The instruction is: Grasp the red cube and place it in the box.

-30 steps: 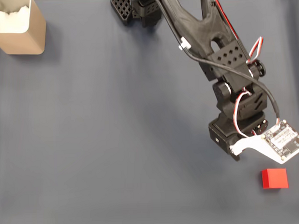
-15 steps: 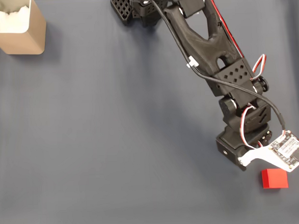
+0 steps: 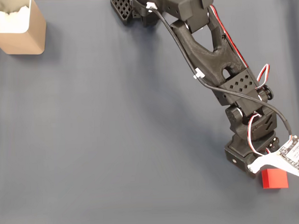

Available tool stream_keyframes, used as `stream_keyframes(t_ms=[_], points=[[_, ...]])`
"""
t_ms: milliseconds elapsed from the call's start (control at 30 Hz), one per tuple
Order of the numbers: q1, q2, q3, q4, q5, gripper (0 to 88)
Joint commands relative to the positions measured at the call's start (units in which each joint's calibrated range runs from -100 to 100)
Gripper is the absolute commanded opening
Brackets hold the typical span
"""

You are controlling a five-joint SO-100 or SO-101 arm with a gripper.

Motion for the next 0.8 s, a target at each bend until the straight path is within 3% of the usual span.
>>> stream_keyframes(t_ms=[0,767], points=[[-0.4,0.1,-4.0,-1.7,0.0,33.7],[-0.5,6.7,-15.0,-4.1,-5.2,36.2]])
